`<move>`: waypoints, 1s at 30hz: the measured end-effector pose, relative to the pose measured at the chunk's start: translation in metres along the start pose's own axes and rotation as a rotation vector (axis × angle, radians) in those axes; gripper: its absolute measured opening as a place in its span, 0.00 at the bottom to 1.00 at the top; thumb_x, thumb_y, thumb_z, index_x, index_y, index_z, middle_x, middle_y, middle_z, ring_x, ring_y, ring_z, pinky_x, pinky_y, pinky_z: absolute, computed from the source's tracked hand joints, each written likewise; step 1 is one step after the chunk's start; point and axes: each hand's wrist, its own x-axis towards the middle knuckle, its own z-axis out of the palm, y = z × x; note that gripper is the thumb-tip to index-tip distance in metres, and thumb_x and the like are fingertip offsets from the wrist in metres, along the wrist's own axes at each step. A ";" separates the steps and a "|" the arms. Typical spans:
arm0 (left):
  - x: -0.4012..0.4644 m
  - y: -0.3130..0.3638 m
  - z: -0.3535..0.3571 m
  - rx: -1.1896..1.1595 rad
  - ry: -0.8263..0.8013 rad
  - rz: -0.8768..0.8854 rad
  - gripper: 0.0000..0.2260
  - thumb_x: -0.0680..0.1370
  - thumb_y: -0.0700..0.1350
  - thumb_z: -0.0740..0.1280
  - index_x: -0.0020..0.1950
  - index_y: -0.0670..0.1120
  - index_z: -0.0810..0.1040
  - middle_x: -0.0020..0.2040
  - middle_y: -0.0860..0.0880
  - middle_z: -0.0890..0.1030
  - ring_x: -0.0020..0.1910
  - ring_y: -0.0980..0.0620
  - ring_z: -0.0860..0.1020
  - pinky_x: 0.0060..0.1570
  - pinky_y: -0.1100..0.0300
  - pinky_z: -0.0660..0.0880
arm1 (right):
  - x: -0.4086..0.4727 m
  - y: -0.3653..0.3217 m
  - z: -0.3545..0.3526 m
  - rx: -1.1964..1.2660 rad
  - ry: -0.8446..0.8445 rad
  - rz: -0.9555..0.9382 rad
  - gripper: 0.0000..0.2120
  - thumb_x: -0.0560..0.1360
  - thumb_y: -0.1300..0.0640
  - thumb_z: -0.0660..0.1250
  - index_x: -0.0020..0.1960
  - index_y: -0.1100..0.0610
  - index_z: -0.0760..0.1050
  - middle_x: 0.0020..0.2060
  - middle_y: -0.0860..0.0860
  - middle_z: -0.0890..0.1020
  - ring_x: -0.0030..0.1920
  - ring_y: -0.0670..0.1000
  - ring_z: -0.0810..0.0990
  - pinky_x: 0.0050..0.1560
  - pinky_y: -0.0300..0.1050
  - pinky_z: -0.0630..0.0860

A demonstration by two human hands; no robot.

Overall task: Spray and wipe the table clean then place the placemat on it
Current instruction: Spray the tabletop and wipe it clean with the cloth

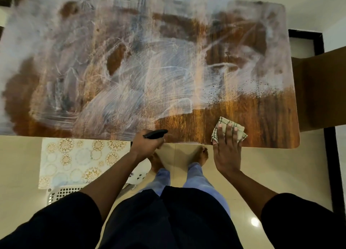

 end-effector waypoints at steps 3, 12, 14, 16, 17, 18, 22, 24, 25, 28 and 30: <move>0.001 -0.009 -0.012 0.020 0.002 -0.013 0.16 0.64 0.53 0.72 0.44 0.43 0.89 0.32 0.44 0.84 0.24 0.54 0.75 0.31 0.54 0.73 | -0.003 -0.025 0.007 -0.028 0.008 -0.141 0.33 0.82 0.47 0.55 0.85 0.51 0.48 0.84 0.57 0.46 0.83 0.62 0.45 0.78 0.68 0.51; -0.017 -0.040 -0.054 -0.112 0.188 0.014 0.17 0.66 0.51 0.70 0.52 0.53 0.91 0.36 0.36 0.83 0.27 0.47 0.71 0.32 0.51 0.70 | -0.015 -0.163 0.026 -0.002 -0.043 -0.589 0.35 0.85 0.47 0.58 0.85 0.49 0.42 0.84 0.54 0.41 0.83 0.59 0.40 0.79 0.67 0.45; -0.025 -0.044 -0.062 -0.124 0.233 0.000 0.18 0.65 0.52 0.70 0.51 0.50 0.91 0.35 0.38 0.83 0.26 0.49 0.72 0.33 0.53 0.71 | -0.016 -0.193 0.030 0.006 -0.059 -0.608 0.38 0.84 0.49 0.62 0.84 0.49 0.42 0.84 0.54 0.41 0.83 0.59 0.39 0.79 0.67 0.46; -0.030 -0.048 -0.067 -0.121 0.242 -0.015 0.16 0.66 0.51 0.71 0.50 0.49 0.91 0.32 0.43 0.83 0.25 0.53 0.72 0.33 0.56 0.70 | -0.018 -0.209 0.032 0.009 -0.053 -0.599 0.38 0.83 0.52 0.63 0.85 0.50 0.43 0.84 0.55 0.42 0.83 0.60 0.40 0.79 0.67 0.46; -0.031 -0.049 -0.068 -0.115 0.237 -0.019 0.15 0.67 0.50 0.71 0.48 0.46 0.90 0.30 0.46 0.82 0.24 0.56 0.72 0.33 0.56 0.70 | -0.018 -0.211 0.032 0.015 -0.048 -0.595 0.38 0.83 0.52 0.62 0.85 0.51 0.43 0.84 0.55 0.43 0.83 0.60 0.40 0.79 0.67 0.45; -0.031 -0.049 -0.068 -0.106 0.228 -0.018 0.14 0.67 0.49 0.71 0.45 0.44 0.90 0.28 0.49 0.81 0.23 0.58 0.72 0.34 0.56 0.70 | -0.017 -0.210 0.032 0.027 -0.044 -0.597 0.37 0.84 0.52 0.61 0.85 0.51 0.44 0.84 0.54 0.43 0.83 0.59 0.40 0.79 0.66 0.45; -0.025 -0.044 -0.059 -0.064 0.189 -0.007 0.11 0.67 0.50 0.72 0.35 0.43 0.86 0.26 0.49 0.79 0.23 0.54 0.72 0.33 0.50 0.72 | -0.006 -0.187 0.023 0.031 -0.057 -0.669 0.34 0.86 0.44 0.57 0.85 0.47 0.43 0.84 0.51 0.44 0.83 0.55 0.41 0.80 0.63 0.48; -0.019 -0.039 -0.052 -0.056 0.149 0.024 0.11 0.68 0.50 0.71 0.35 0.43 0.86 0.30 0.43 0.83 0.25 0.49 0.74 0.33 0.45 0.75 | 0.002 -0.166 0.017 0.015 -0.056 -0.627 0.32 0.86 0.43 0.54 0.84 0.46 0.44 0.84 0.50 0.44 0.83 0.53 0.40 0.80 0.61 0.48; -0.017 -0.035 -0.048 -0.048 0.124 0.040 0.11 0.69 0.50 0.72 0.35 0.43 0.86 0.32 0.41 0.84 0.26 0.47 0.75 0.34 0.44 0.77 | 0.007 -0.153 0.014 0.010 -0.046 -0.563 0.32 0.85 0.43 0.53 0.84 0.46 0.43 0.84 0.50 0.44 0.83 0.53 0.40 0.80 0.61 0.47; -0.008 -0.024 -0.037 -0.064 0.059 0.073 0.10 0.73 0.43 0.74 0.33 0.40 0.84 0.32 0.40 0.83 0.26 0.49 0.76 0.34 0.49 0.76 | 0.026 -0.105 0.006 -0.008 -0.013 -0.322 0.32 0.84 0.42 0.48 0.84 0.47 0.43 0.84 0.51 0.43 0.83 0.54 0.40 0.80 0.62 0.48; -0.003 -0.020 -0.032 -0.077 0.037 0.084 0.11 0.72 0.44 0.75 0.32 0.39 0.83 0.33 0.36 0.83 0.25 0.48 0.74 0.34 0.51 0.74 | 0.040 -0.068 -0.001 -0.013 -0.021 -0.176 0.31 0.84 0.40 0.44 0.84 0.46 0.42 0.84 0.51 0.42 0.83 0.55 0.41 0.79 0.62 0.48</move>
